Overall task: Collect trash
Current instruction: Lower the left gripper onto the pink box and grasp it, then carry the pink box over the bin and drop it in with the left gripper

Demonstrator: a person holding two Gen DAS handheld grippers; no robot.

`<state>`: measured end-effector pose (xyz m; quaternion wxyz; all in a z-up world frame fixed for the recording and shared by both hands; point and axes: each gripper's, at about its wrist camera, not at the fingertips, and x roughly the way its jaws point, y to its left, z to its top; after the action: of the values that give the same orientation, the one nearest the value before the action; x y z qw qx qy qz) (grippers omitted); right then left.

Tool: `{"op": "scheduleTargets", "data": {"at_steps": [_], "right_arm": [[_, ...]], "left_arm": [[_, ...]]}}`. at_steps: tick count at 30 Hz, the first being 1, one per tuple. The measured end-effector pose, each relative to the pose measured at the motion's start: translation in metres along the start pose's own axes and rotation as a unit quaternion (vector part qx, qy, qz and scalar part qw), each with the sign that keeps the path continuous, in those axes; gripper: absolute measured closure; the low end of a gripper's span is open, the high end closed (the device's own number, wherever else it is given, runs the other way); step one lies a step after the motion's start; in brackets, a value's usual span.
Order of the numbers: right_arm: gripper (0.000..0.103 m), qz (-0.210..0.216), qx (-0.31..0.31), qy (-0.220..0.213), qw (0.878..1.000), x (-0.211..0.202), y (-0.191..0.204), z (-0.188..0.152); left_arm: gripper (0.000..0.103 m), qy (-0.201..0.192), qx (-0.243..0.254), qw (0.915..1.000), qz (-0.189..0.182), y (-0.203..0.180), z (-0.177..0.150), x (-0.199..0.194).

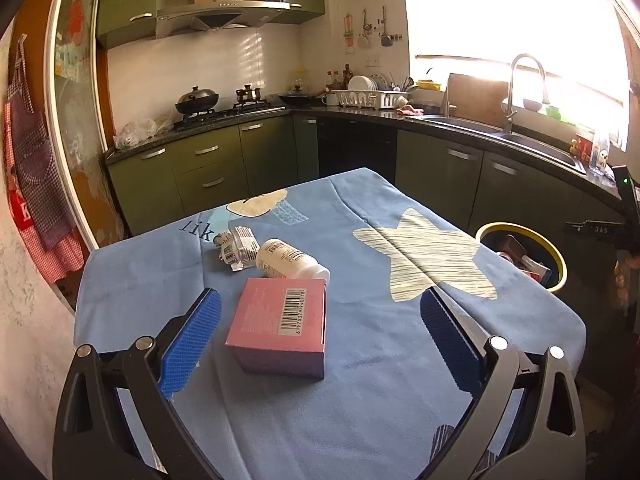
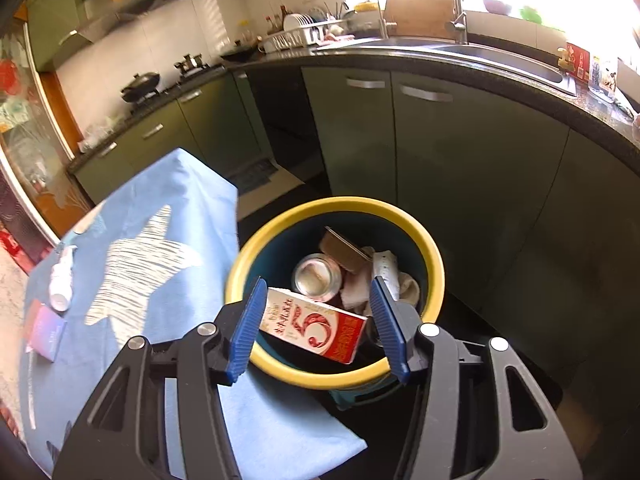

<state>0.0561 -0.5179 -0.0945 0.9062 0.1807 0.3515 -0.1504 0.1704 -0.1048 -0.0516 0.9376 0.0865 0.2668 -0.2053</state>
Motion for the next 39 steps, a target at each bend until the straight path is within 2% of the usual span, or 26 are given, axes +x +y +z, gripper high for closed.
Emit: {"op": "scheduleTargets", "data": {"at_steps": [8, 17, 28, 31, 32, 33, 39], "right_arm": [[0.049, 0.033, -0.007, -0.003, 0.999, -0.003, 0.008, -0.001], [0.048, 0.051, -0.016, 0.013, 0.999, 0.011, 0.02, -0.003], [0.048, 0.063, -0.022, 0.026, 0.997, 0.022, 0.033, -0.008], [0.048, 0.065, -0.022, 0.028, 0.997, 0.024, 0.032, -0.009], [0.048, 0.066, -0.021, 0.028, 0.997, 0.024, 0.032, -0.01], [0.048, 0.066, -0.02, 0.028, 0.997, 0.024, 0.031, -0.011], [0.048, 0.069, -0.012, 0.025, 0.997, 0.022, 0.024, -0.012]], "left_arm": [[0.005, 0.049, -0.035, 0.9978, -0.029, 0.028, -0.001, 0.056], [0.005, 0.109, -0.047, 0.9925, -0.029, 0.043, -0.02, 0.103], [0.005, 0.145, -0.058, 0.9875, -0.022, 0.045, -0.034, 0.117], [0.014, 0.15, -0.062, 0.9865, -0.022, 0.045, -0.037, 0.118], [0.023, 0.152, -0.065, 0.9859, -0.022, 0.046, -0.037, 0.119], [0.025, 0.153, -0.071, 0.9853, -0.023, 0.048, -0.038, 0.119], [0.026, 0.137, -0.086, 0.9864, -0.03, 0.046, -0.035, 0.102]]}}
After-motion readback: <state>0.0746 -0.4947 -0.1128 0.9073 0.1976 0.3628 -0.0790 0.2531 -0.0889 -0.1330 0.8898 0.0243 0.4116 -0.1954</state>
